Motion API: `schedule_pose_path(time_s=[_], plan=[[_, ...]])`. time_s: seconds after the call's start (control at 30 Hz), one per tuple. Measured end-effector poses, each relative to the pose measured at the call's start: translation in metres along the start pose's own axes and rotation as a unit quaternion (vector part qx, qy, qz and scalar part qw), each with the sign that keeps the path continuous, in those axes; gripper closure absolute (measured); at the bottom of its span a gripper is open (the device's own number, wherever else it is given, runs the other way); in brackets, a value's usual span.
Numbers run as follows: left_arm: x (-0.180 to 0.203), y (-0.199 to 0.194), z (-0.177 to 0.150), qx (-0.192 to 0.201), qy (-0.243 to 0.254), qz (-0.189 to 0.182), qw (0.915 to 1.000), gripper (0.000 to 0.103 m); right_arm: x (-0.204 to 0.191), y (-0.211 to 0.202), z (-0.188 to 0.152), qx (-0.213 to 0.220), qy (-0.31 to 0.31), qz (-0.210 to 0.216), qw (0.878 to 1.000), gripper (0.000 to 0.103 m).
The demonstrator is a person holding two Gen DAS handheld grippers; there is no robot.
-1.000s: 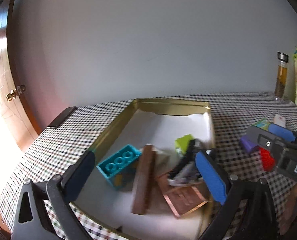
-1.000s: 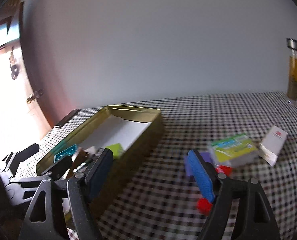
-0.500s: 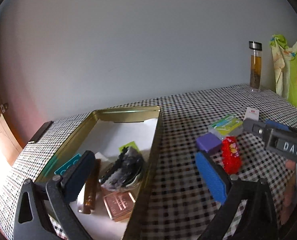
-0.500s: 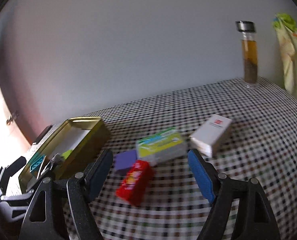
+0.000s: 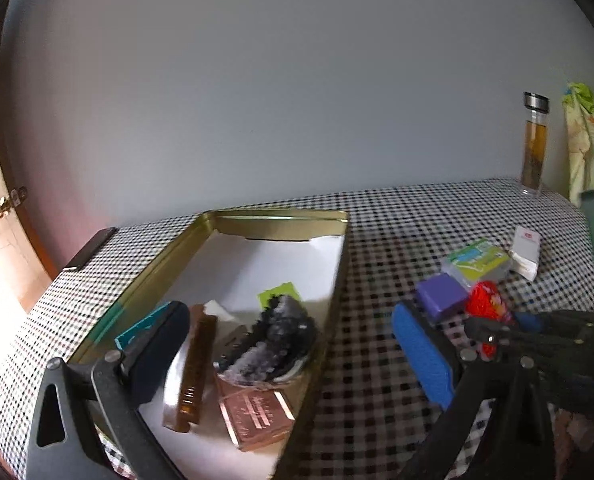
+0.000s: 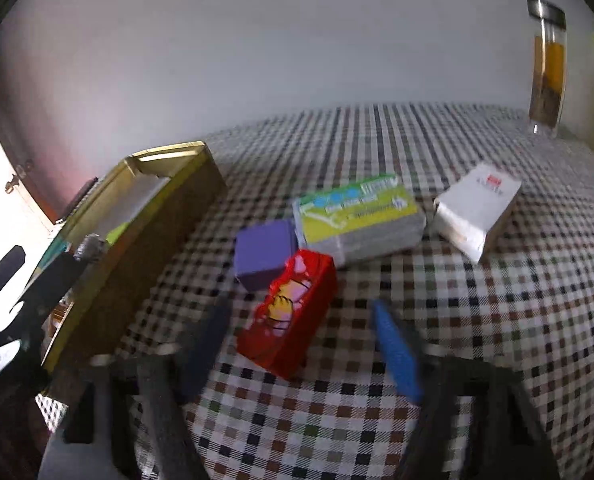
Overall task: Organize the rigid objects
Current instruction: 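Grasp the purple cube with the left tool while the right tool grasps the red Lego brick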
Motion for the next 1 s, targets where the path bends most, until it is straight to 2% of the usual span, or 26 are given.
schedule_pose_path(time_s=[0.03,0.13,0.27,0.4,0.43,0.5,0.6,0.67,0.77,1.0], plan=[[0.003,0.000,0.001,0.000,0.002,-0.005,1.0000,0.001,0.000,0.000,0.000,0.000,-0.002,0.000,1.000,0.078],[0.015,0.001,0.002,-0.003,0.009,-0.022,0.9997,0.001,-0.001,-0.009,0.001,0.023,-0.004,0.008,1.000,0.078],[0.037,0.004,0.005,-0.010,0.028,-0.047,0.9984,0.001,0.012,-0.022,0.006,0.052,-0.002,-0.020,0.998,0.078],[0.065,0.009,0.007,-0.018,0.053,-0.073,0.9957,0.005,0.045,-0.036,0.012,0.081,0.013,-0.061,0.995,0.078],[0.074,0.011,0.007,-0.023,0.059,-0.081,0.9947,0.009,0.052,-0.038,0.014,0.083,0.017,-0.066,0.994,0.078],[0.088,0.015,0.006,-0.030,0.070,-0.094,0.9926,0.011,0.062,-0.037,0.015,0.084,0.031,-0.067,0.994,0.078],[0.101,0.031,-0.001,-0.069,0.058,-0.121,0.9885,0.013,0.069,-0.038,0.015,0.085,0.041,-0.063,0.994,0.078],[0.100,0.044,-0.006,-0.096,0.044,-0.128,0.9861,0.014,0.067,-0.039,0.015,0.087,0.036,-0.063,0.994,0.078],[0.099,0.058,-0.009,-0.122,0.027,-0.130,0.9836,0.021,0.069,-0.041,0.016,0.090,0.037,-0.062,0.993,0.078],[0.100,0.072,-0.014,-0.142,0.017,-0.122,0.9821,0.024,0.068,-0.043,0.014,0.091,0.039,-0.061,0.993,0.078]])
Point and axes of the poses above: each gripper's, at about its wrist camera, not at the fingertips, and y roughly the way its jaws point, x to its right, z to its top, the point moved 4 cm from there along y, roughly the way its jaws point, and after that the axes turned 12 degrees about x, right-handed, at the moved point
